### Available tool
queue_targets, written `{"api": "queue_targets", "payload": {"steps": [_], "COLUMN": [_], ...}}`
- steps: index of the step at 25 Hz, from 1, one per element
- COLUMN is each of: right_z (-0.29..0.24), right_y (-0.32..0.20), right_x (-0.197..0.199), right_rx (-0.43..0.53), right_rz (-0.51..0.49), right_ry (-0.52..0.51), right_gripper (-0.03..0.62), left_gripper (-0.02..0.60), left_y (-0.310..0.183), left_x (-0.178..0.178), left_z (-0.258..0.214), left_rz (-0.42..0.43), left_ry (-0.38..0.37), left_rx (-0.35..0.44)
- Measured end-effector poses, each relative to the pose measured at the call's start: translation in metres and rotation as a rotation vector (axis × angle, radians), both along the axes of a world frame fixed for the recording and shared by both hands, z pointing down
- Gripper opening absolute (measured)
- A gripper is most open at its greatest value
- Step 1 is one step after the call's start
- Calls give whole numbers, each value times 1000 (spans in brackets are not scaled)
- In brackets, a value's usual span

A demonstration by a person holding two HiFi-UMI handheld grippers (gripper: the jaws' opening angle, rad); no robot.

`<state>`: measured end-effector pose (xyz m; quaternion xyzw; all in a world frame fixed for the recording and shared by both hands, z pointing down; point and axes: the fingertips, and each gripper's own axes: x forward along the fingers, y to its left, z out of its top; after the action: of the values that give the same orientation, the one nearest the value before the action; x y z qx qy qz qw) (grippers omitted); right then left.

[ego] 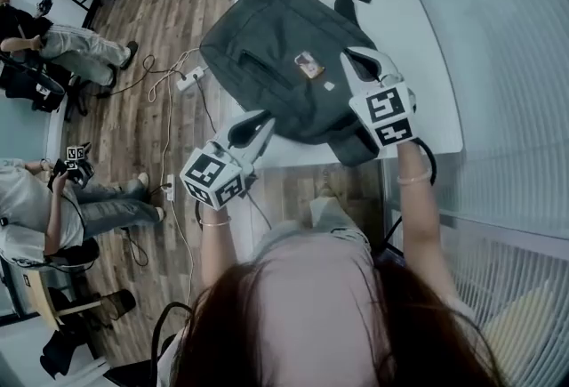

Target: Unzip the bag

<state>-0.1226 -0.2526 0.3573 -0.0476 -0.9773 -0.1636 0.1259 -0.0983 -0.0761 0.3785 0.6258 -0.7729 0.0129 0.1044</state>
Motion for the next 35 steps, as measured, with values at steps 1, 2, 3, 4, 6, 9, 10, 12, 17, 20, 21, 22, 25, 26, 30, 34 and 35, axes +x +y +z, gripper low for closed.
{"api": "queue_targets", "payload": {"steps": [1,2,3,4,6,9,10,12,17,20,21,22,25,26,30,34,35], "right_z": [-1,-3,-6,-10,-17,-25,-27,-30,-30,-31,-32,-34,-38,-39,-41,-47,-49], "right_y": [6,13,21,28,40,55,60,70,91,101,104,107,117,121,134,146,150], "right_x": [3,7,11,15,23,34,37,44,59,70,74,78,90,94,108,121,124], "right_rx": [-3,-7,-13,-19,-26,-45,-57,-79,-113,-145,-151,-159,-193,-199,-201,-175,-161], "right_rz": [7,12,16,18,24,36,40,44,54,60,65,70,78,79,82,86,84], "right_ry": [0,0,-2,-5,-12,-27,-34,-46,-63,-68,-73,-78,-93,-98,-119,-142,-147], "right_gripper": [5,3,4,5,5,5,5,5,5,5,3,3,3,3,3,3,3], "left_gripper": [58,58,54,49,38,38,38,38,38,32,31,29,26,26,21,14,12], "left_y": [4,9,14,19,25,33,35,40,51,59,61,64,72,74,82,89,92], "left_x": [-1,-1,-1,0,2,5,6,8,14,20,22,25,33,36,46,56,58], "left_z": [-2,-4,-7,-9,-13,-19,-21,-25,-32,-35,-37,-40,-48,-51,-59,-67,-69], "left_rz": [-14,-27,-39,-48,-54,-61,-65,-74,-92,-111,-115,-120,-134,-137,-148,-169,-175], "left_ry": [-7,-12,-16,-19,-24,-30,-35,-44,-75,-94,-97,-101,-115,-119,-131,-143,-146], "left_rx": [5,10,14,17,23,41,46,57,74,79,84,90,102,103,109,124,127]}}
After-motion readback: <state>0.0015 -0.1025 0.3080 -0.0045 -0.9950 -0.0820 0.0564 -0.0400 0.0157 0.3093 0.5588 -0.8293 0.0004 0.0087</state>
